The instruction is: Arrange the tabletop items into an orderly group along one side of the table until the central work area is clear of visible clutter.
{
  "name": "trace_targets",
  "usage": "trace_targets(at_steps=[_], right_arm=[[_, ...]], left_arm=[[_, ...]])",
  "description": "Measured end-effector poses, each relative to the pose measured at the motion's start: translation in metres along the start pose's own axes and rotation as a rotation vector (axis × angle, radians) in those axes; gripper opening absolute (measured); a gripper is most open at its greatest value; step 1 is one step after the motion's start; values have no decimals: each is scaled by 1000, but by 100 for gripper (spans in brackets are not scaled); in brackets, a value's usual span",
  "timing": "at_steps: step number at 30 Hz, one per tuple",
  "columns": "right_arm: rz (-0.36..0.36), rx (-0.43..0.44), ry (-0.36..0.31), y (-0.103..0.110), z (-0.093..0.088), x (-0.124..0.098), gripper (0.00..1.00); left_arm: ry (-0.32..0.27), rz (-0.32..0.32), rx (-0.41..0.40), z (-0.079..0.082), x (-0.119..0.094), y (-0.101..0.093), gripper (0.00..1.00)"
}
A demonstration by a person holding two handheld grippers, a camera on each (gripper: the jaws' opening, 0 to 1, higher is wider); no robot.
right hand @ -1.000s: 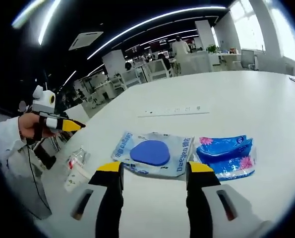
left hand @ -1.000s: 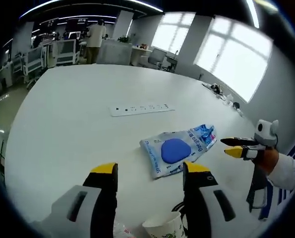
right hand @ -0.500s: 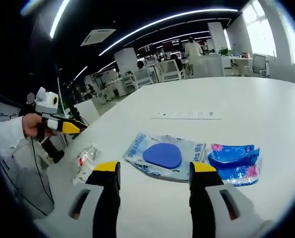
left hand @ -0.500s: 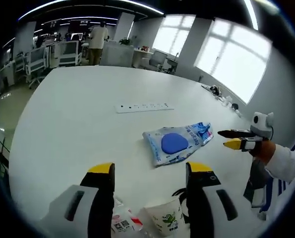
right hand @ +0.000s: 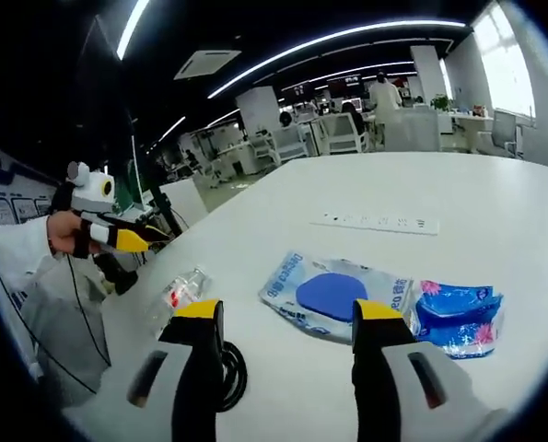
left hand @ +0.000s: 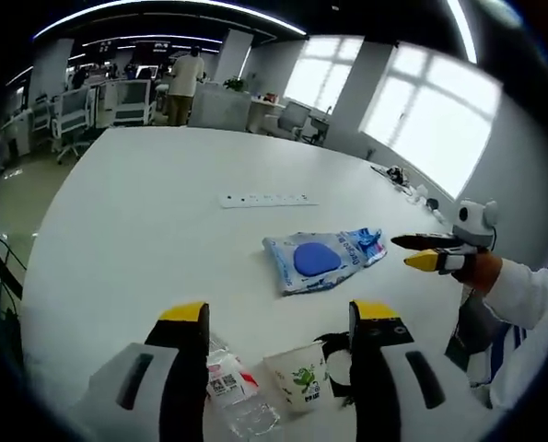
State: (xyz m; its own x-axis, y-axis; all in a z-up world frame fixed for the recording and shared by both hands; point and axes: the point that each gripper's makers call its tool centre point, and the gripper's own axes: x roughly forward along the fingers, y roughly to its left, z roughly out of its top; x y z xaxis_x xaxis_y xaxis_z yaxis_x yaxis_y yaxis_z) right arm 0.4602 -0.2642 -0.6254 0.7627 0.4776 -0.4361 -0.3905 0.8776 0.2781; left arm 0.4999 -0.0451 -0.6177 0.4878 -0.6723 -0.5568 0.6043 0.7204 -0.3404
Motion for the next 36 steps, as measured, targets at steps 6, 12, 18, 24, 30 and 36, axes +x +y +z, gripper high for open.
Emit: trace_targets(at_steps=[6, 12, 18, 24, 30, 36], right_arm=[[43, -26, 11, 10, 1, 5, 55], [101, -55, 38, 27, 0, 13, 54], [178, -92, 79, 48, -2, 28, 54], [264, -132, 127, 69, -7, 45, 54], [338, -142, 167, 86, -14, 62, 52], [421, -176, 226, 101, -25, 77, 49]], left_arm=[[-16, 4, -16, -7, -17, -1, 64], [-24, 14, -25, -15, -32, 1, 64], [-32, 24, -44, -24, -45, 5, 64], [-46, 33, -70, -30, -55, 10, 64], [-55, 42, -102, -41, -62, 16, 64], [-48, 56, -136, -57, -71, 24, 64]])
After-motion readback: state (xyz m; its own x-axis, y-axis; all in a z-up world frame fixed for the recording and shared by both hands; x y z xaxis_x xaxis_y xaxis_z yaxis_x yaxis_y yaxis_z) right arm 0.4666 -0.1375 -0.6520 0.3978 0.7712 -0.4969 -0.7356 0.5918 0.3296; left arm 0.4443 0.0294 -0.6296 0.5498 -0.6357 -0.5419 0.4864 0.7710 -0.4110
